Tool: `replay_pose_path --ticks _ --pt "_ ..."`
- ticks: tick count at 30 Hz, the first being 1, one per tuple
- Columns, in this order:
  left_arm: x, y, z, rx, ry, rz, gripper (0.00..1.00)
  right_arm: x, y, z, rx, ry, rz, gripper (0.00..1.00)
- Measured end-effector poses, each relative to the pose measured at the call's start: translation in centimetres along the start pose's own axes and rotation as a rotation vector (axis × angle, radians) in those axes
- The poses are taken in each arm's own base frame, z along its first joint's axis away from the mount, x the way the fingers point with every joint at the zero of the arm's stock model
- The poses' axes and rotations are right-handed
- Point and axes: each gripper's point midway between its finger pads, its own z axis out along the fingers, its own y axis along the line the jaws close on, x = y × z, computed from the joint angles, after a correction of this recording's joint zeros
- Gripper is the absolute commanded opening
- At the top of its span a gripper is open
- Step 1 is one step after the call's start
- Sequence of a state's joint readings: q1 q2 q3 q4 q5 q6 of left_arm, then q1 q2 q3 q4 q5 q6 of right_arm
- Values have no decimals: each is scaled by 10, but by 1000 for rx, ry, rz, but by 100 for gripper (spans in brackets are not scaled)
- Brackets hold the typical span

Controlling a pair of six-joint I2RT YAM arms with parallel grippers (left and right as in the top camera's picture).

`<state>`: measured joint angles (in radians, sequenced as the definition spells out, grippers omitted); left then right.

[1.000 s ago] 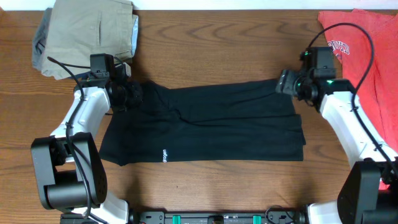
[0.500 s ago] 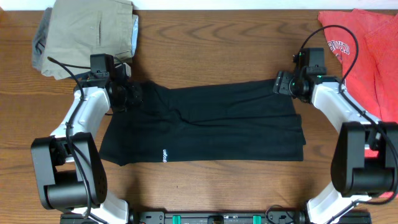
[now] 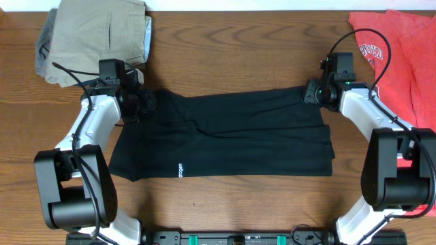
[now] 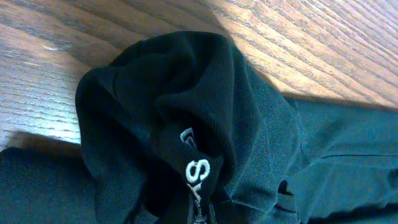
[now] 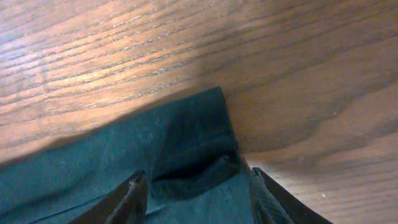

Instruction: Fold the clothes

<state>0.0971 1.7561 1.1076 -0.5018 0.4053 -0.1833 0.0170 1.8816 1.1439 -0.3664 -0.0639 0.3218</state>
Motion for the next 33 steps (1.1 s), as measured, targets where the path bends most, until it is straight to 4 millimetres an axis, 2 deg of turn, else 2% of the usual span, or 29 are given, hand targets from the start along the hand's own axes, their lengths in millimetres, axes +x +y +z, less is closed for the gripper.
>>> replay_pose_path --ticks 6,11,18,23,29,33 --pt "0 0 0 0 0 0 6 7 -1 14 0 28 10 50" --pt "0 0 0 0 0 0 6 3 1 15 -9 12 13 42" --pt "0 0 0 0 0 0 6 3 1 15 -8 11 19 22" --pt "0 0 0 0 0 0 6 3 0 15 -4 10 25 21" --pt "-1 0 0 1 -4 1 6 3 -1 15 3 10 24 2" --pt "-3 -3 -7 5 -20 8 6 5 -2 15 8 19 28 1"
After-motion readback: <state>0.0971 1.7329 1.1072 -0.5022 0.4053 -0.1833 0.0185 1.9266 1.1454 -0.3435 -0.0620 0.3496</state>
